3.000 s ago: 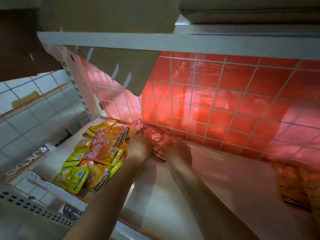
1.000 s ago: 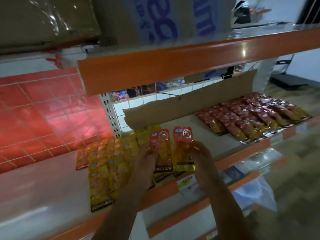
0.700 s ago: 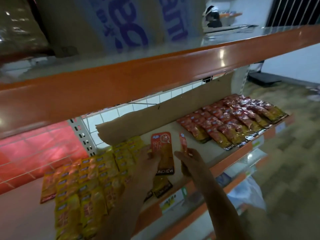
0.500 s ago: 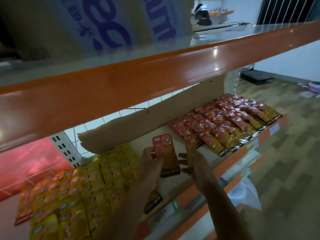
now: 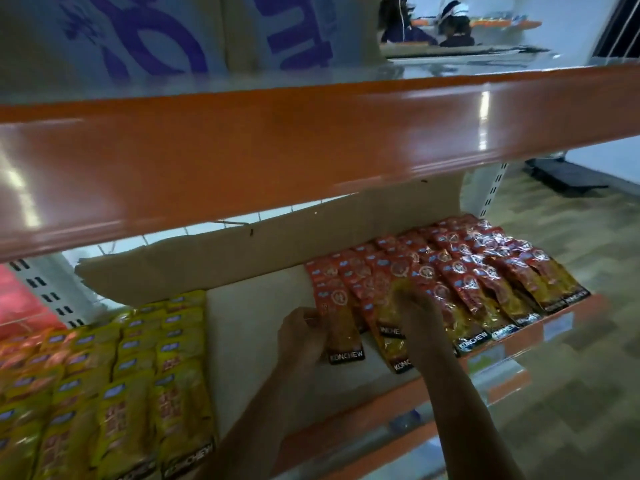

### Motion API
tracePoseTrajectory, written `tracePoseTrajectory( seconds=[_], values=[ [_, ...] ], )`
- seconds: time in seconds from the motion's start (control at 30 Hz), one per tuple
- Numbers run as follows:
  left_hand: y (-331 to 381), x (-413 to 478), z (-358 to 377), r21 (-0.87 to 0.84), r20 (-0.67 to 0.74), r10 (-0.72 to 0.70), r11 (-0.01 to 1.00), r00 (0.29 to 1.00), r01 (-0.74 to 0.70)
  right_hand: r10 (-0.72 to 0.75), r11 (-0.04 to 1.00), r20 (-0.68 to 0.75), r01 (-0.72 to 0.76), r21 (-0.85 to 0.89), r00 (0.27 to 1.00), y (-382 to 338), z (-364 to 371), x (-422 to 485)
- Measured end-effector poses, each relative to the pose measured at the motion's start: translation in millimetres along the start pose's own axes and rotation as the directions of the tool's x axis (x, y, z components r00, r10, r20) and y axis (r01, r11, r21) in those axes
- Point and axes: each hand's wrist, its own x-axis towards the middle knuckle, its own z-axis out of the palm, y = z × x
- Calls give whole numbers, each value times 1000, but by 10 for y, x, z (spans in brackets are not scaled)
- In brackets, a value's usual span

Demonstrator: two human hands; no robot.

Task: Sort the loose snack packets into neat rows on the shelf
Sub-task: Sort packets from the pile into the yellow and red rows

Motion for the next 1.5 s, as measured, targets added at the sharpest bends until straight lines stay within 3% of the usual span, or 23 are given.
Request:
tracePoseTrajectory(
  seconds=[0.17,0.33,0.5,0.7,0.9,1.03,1.5],
  values=[
    [11,13,118,101,-36,47,994,998,-43,0,990,110,15,-141,994,37,-125,199],
    [40,-13,202,258,-109,84,965,991,-53,39,955,337,64,-290,941,61,-144,245],
    [95,-31,243,306,-151,71,952,986,-22,88,926,419,80,-369,904,72,-129,257],
    [50,-91,199,310,-96,144,944,985,-108,92,909,399,87,-408,912,96,-104,249],
    [45,-182,134,320,-51,179,935,983,-154,46,842,438,201,-501,898,152,-80,218],
    [27,-243,127,302,-65,167,943,984,-140,10,779,416,254,-574,909,203,-55,196],
    [-42,-396,151,219,-37,131,968,991,-120,-64,732,389,308,-608,919,311,8,108]
  ],
)
